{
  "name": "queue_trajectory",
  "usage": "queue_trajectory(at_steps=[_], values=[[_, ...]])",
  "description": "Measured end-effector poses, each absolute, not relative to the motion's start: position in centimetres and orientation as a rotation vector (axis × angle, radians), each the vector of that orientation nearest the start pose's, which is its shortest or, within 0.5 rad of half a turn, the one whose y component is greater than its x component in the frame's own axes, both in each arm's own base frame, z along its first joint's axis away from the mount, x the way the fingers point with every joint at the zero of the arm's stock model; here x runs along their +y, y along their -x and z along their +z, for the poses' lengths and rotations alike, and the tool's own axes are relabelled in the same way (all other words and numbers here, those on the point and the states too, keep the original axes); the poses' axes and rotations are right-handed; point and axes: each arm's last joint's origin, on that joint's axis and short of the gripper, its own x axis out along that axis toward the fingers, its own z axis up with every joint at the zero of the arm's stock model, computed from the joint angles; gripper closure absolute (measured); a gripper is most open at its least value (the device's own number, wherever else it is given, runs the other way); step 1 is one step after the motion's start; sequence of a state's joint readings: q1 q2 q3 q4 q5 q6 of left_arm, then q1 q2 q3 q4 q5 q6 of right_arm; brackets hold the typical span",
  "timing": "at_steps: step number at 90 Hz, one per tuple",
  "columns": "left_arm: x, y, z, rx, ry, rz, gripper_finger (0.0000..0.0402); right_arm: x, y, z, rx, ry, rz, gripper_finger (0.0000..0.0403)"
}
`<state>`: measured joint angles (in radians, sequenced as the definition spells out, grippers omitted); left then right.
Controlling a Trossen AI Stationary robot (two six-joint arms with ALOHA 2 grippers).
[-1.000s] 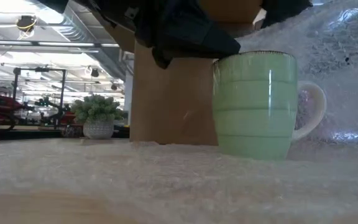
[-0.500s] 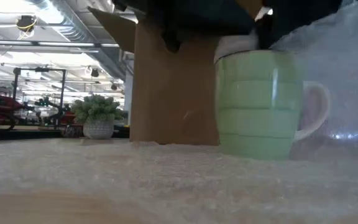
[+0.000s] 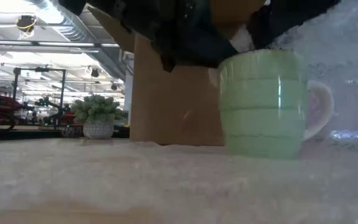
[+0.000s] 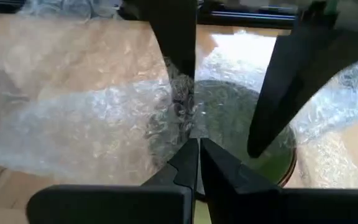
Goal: Wrap mug
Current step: Wrap the green mug with bubble wrap
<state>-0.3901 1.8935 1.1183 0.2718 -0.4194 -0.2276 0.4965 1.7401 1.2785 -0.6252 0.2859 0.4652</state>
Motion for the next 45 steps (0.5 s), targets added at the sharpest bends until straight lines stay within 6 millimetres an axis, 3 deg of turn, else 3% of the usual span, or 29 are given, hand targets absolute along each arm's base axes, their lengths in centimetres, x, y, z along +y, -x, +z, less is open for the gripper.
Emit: queue_trajectory(at_steps=[26, 36, 45], values=[[-14.6, -37.6, 18.0, 0.455, -0.001, 0.065, 0.0402, 15.4, -30.0, 26.0, 0.986, -0.059, -0.045, 0.023], [-14.6, -37.6, 18.0, 0.455, -0.001, 0.065, 0.0402, 15.5, -30.0, 25.9, 0.981, -0.069, -0.036, 0.023], [-14.6, -37.6, 18.0, 0.454, -0.001, 0.065, 0.0402, 15.7, -30.5, 24.6, 0.998, -0.061, -0.039, 0.0231]])
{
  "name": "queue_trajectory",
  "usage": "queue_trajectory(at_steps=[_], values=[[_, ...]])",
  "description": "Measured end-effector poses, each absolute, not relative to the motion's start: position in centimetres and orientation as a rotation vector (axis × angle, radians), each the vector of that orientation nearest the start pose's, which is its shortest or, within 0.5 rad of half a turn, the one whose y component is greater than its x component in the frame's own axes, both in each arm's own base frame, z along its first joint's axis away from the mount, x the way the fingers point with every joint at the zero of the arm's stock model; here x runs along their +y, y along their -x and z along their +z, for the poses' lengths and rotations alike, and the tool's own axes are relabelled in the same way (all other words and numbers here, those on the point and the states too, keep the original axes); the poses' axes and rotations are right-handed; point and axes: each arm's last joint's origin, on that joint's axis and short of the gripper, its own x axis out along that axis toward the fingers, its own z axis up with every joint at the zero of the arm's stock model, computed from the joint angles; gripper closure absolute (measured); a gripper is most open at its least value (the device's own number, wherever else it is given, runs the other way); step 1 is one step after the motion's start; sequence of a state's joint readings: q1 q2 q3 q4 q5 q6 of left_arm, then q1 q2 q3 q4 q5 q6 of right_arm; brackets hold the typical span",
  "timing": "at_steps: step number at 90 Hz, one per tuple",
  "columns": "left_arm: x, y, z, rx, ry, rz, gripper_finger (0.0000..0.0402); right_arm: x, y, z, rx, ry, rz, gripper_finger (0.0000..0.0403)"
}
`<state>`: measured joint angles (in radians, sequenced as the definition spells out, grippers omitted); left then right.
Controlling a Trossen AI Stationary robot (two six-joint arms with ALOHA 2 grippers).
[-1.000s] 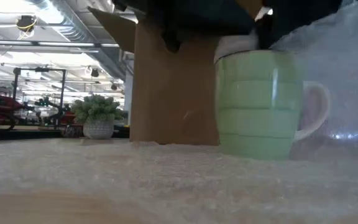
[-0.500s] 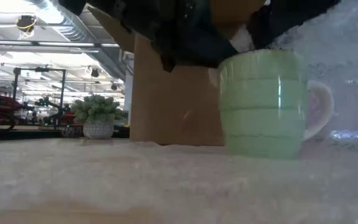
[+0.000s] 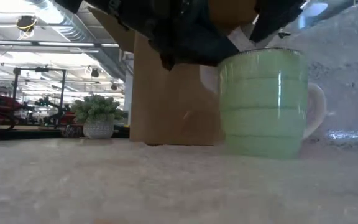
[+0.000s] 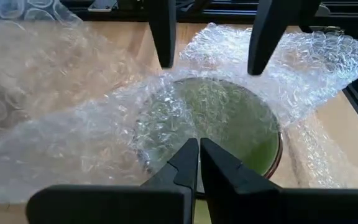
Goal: Wrap mug
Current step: Wrap the green mug with bubble wrap
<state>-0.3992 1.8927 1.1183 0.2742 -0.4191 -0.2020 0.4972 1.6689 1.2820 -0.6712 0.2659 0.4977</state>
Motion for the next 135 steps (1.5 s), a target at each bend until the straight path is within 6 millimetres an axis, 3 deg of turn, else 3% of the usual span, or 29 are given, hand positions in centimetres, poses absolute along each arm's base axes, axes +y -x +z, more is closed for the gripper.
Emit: queue_trajectory(at_steps=[12, 26, 42, 55, 70, 86, 93, 109, 122, 135], values=[[-14.6, -37.6, 18.1, 0.451, 0.001, 0.065, 0.0402, 16.0, -31.2, 22.2, 1.056, -0.003, -0.06, 0.0249], [-14.6, -37.6, 18.1, 0.451, -0.001, 0.064, 0.0402, 16.5, -32.2, 20.0, 1.08, 0.019, -0.057, 0.0298], [-14.6, -37.6, 18.1, 0.448, 0.001, 0.063, 0.0402, 16.6, -32.5, 19.2, 1.117, 0.002, -0.031, 0.0363], [-14.6, -37.6, 18.1, 0.451, -0.002, 0.064, 0.0402, 16.5, -32.7, 20.9, 1.163, -0.015, -0.012, 0.0399], [-14.6, -37.6, 18.1, 0.451, -0.003, 0.064, 0.0402, 16.6, -32.9, 24.6, 1.191, 0.002, -0.019, 0.0384], [-14.6, -37.6, 18.1, 0.451, -0.003, 0.065, 0.0402, 16.2, -33.3, 26.2, 1.147, 0.025, -0.086, 0.0387], [-14.6, -37.6, 18.1, 0.451, -0.003, 0.065, 0.0402, 16.0, -33.9, 25.0, 1.134, 0.007, -0.088, 0.0394], [-14.9, -37.4, 18.2, 0.453, -0.019, 0.055, 0.0402, 16.0, -34.4, 19.8, 1.259, -0.002, -0.069, 0.0399], [-15.3, -37.3, 19.0, 0.435, -0.026, 0.041, 0.0402, 16.2, -34.6, 18.7, 1.278, -0.009, -0.076, 0.0398], [-15.3, -37.5, 19.2, 0.427, -0.027, 0.036, 0.0402, 16.3, -34.7, 18.9, 1.262, -0.018, -0.068, 0.0398]])
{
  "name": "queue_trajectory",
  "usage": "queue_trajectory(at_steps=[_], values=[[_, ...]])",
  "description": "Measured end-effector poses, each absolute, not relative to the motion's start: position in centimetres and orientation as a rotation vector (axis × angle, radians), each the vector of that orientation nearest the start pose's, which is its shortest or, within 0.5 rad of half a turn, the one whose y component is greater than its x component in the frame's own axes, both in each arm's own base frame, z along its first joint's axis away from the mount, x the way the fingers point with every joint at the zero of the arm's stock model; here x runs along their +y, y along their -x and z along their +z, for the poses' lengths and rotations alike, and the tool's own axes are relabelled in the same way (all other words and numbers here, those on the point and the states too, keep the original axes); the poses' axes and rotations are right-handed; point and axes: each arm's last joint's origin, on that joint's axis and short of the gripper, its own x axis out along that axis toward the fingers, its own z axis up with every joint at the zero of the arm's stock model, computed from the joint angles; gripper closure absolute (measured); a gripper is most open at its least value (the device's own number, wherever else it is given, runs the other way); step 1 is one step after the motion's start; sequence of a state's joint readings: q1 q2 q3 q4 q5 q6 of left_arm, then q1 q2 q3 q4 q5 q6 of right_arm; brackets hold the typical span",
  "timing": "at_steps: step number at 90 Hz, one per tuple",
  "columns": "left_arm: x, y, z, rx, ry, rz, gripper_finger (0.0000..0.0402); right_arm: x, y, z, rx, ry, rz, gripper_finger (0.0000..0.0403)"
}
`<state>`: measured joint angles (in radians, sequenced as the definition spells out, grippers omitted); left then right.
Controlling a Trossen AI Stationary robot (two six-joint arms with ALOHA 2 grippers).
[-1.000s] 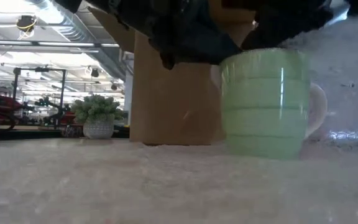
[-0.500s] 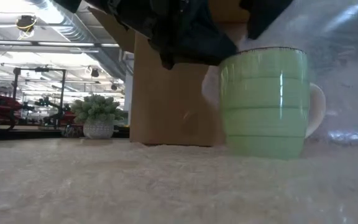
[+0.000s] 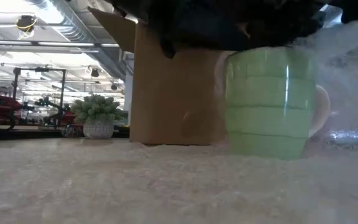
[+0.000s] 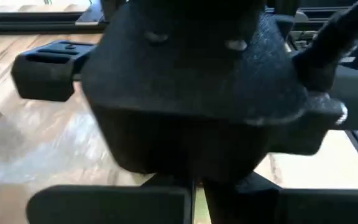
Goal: Wrap mug
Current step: Wrap the green mug with bubble wrap
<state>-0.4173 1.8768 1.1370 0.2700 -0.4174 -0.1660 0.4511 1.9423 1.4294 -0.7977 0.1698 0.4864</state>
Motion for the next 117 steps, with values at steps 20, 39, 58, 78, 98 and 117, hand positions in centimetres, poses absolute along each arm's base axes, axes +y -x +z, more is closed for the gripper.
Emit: queue_trajectory(at_steps=[20, 39, 58, 78, 98, 117], values=[[-15.0, -38.3, 17.3, 0.455, 0.003, 0.06, 0.0402, 16.5, -35.2, 19.9, 1.235, -0.033, -0.055, 0.0396], [-15.0, -38.4, 17.0, 0.46, 0.005, 0.054, 0.0402, 16.6, -35.4, 21.1, 1.244, -0.019, -0.047, 0.0339], [-15.0, -38.3, 17.1, 0.461, 0.001, 0.055, 0.0402, 16.5, -35.0, 22.9, 1.318, 0.016, -0.04, 0.0263], [-15.0, -38.3, 16.9, 0.469, 0.001, 0.055, 0.0402, 16.4, -34.9, 26.0, 1.309, 0.044, -0.046, 0.0236], [-15.1, -38.4, 17.0, 0.458, 0.001, 0.048, 0.0402, 16.5, -34.6, 29.6, 1.254, 0.109, -0.039, 0.0237], [-15.2, -38.3, 17.0, 0.458, -0.019, 0.04, 0.0402, 17.3, -33.1, 31.6, 1.226, 0.083, -0.038, 0.0237]])
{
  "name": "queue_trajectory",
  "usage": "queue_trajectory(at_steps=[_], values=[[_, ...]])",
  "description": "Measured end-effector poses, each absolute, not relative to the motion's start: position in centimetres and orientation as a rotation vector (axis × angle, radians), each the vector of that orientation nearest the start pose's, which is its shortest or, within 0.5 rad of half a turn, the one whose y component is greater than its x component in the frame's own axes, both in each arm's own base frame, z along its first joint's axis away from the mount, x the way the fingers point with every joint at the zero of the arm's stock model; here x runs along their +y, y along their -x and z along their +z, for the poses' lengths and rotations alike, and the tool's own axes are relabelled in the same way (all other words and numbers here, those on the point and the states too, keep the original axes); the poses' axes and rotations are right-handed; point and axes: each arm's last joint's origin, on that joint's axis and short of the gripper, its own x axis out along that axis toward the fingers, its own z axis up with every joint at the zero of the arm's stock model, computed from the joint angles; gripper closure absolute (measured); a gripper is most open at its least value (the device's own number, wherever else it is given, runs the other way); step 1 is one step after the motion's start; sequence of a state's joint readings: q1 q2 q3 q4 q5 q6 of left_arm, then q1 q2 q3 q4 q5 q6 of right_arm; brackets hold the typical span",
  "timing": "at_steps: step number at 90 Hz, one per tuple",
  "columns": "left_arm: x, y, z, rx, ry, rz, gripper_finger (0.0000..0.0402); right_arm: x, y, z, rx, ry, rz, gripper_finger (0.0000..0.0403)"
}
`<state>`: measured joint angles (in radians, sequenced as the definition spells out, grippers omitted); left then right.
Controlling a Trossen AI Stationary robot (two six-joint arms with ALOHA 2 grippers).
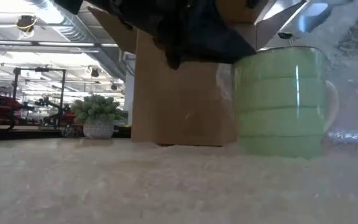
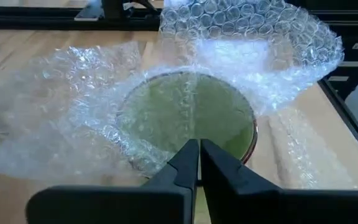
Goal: Wrap mug
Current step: Wrap the green mug with bubble wrap
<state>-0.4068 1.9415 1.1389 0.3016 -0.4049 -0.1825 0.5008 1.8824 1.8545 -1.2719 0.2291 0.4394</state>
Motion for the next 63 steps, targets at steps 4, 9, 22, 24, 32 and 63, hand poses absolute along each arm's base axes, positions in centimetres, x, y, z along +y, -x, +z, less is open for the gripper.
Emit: queue_trajectory(at_steps=[4, 9, 22, 24, 32, 63], values=[[-15.3, -38.3, 17.0, 0.454, -0.017, 0.039, 0.0402, 17.7, -32.5, 31.8, 1.228, 0.078, -0.042, 0.0237], [-15.3, -38.2, 17.2, 0.453, -0.016, 0.036, 0.0402, 18.6, -31.5, 32.1, 1.233, 0.074, -0.035, 0.0237], [-15.4, -37.9, 17.9, 0.447, -0.02, 0.024, 0.0402, 21.5, -29.2, 31.2, 1.257, 0.085, -0.064, 0.0237], [-15.5, -37.8, 18.0, 0.446, -0.02, 0.02, 0.0402, 21.9, -28.8, 31.1, 1.256, 0.087, -0.077, 0.0237], [-15.5, -37.5, 18.9, 0.433, -0.014, 0.016, 0.0402, 23.5, -27.0, 30.4, 1.249, 0.083, -0.147, 0.0237], [-15.0, -37.1, 19.1, 0.483, -0.043, 0.055, 0.0402, 26.3, -23.8, 24.0, 1.099, -0.03, -0.349, 0.0237]])
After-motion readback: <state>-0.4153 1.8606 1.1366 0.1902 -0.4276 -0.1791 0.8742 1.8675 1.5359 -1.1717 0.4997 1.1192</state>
